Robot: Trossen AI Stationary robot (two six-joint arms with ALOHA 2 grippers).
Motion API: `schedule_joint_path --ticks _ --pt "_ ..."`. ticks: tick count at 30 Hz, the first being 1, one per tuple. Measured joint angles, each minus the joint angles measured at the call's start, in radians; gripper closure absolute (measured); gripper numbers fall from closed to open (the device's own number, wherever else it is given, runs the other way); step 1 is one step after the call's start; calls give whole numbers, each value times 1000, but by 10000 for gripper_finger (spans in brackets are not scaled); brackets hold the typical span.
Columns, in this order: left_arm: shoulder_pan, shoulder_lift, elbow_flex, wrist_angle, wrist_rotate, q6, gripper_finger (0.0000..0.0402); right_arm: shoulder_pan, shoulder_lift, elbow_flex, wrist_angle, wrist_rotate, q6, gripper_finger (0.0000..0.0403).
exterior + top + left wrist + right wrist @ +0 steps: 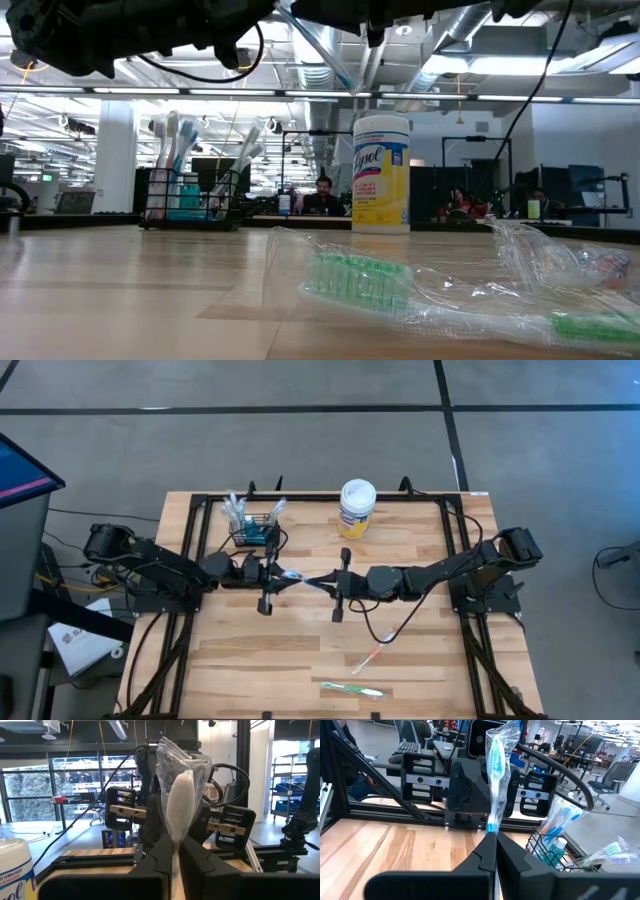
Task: Pick & Place toothbrushing station
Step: Put the blue toothbrush into the mesh organizer
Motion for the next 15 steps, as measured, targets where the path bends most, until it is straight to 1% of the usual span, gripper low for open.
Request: schedule_joint_path --ticks 4,7,10,15 --pt "0 0 0 -6 -6 -1 395 -4 0 2 -18 6 17 402" --pt "0 0 0 -6 -16 -1 397 -13 0 2 -27 7 31 394" --pt "0 -1 0 -16 -53 -24 397 -17 -1 2 -34 22 24 374" --pt "0 -38 0 -94 -110 -25 398 -18 -1 2 -85 87 18 331"
